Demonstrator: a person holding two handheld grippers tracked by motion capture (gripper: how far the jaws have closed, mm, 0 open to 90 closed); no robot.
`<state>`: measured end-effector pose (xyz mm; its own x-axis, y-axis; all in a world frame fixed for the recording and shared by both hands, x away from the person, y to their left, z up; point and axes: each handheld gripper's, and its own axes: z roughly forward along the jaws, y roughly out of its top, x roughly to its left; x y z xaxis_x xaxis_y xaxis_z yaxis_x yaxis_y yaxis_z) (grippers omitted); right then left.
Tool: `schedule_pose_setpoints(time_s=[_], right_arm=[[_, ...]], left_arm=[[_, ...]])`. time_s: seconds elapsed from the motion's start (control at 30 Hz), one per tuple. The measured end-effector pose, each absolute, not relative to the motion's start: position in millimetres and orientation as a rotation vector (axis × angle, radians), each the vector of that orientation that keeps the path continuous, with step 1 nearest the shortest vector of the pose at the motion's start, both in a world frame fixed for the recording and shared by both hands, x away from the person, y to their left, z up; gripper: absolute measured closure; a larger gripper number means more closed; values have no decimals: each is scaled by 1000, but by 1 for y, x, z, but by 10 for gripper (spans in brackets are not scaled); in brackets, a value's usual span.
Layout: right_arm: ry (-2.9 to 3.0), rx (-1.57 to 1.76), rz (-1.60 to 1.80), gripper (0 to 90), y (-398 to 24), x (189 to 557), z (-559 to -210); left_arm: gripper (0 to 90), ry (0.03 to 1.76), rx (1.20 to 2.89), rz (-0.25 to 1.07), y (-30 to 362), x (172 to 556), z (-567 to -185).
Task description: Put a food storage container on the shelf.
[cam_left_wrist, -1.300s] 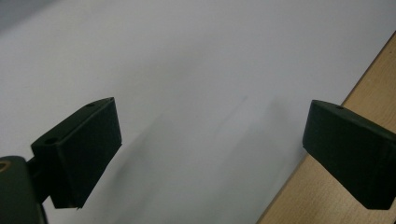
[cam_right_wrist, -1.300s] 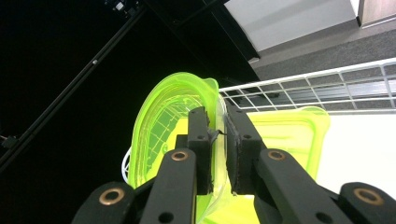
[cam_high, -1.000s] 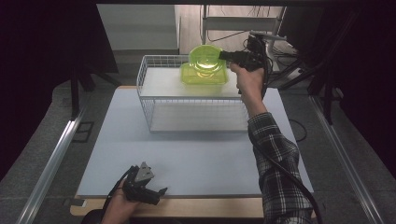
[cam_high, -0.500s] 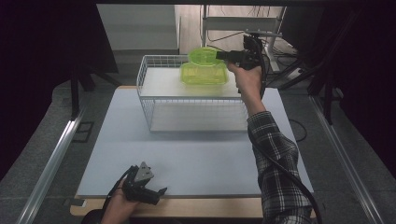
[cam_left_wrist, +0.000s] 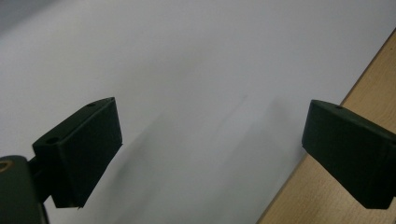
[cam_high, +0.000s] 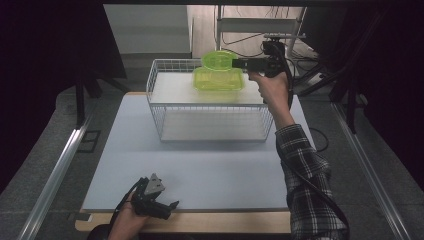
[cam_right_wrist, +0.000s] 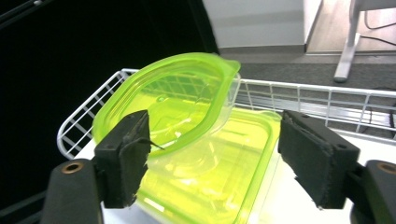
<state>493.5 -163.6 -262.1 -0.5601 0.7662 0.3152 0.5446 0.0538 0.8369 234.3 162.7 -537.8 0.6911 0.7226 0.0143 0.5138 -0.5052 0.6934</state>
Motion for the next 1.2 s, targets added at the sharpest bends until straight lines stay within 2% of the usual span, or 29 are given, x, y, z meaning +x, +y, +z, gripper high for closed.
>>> schedule_pose_setpoints(time_s=[0.37,0.8,1.2], right_arm=[[2224,1231,1468,163,-169,470,-266],[2348,1132,1416,71,-168,439,-296],[2393,1094,1380,55,-177,411,-324]], left_arm=[[47,945,2217,402,163,235,-538],[43,957,2206,391,165,235,-537],[31,963,2201,391,165,235,-536]])
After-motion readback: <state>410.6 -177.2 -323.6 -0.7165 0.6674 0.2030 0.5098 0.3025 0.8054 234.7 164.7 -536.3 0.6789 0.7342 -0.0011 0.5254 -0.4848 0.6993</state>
